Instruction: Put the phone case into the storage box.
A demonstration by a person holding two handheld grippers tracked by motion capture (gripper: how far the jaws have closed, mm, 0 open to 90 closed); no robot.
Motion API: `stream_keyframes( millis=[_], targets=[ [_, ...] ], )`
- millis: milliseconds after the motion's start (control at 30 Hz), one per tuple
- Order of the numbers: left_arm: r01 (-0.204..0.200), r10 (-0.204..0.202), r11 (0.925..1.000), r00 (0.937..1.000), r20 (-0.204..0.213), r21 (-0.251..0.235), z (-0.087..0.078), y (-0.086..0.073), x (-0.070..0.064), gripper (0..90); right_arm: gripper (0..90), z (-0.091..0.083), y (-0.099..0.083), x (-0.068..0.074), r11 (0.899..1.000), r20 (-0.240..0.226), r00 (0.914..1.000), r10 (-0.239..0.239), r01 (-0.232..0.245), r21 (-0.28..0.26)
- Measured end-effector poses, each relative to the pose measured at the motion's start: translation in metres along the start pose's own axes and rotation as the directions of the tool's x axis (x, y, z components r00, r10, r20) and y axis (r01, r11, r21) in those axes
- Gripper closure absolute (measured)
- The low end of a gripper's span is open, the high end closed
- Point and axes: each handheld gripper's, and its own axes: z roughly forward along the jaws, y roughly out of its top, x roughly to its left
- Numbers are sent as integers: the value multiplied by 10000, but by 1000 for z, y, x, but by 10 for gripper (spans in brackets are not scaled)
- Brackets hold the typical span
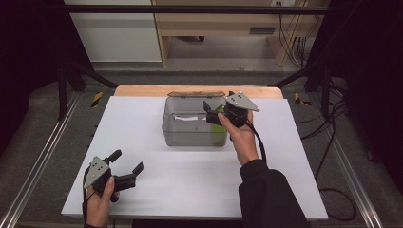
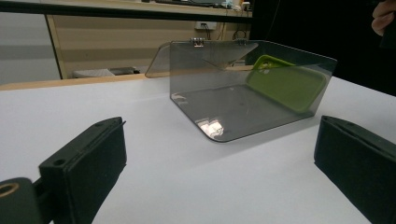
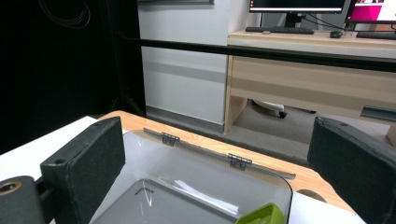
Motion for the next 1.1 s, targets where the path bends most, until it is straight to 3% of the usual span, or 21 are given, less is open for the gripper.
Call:
stream_keyframes(
  millis=[600, 1100],
  targets=[
    [-118, 92, 9983, 9989, -464, -565, -9, 3, 7, 18, 43, -17, 12, 0, 9987, -215, 9995, 217, -227, -451],
    [65, -75, 9971, 9999, -125, -764, -11, 5, 7, 18, 33, -30, 19, -2, 9977, -309, 9993, 213, -232, -638]
  ],
)
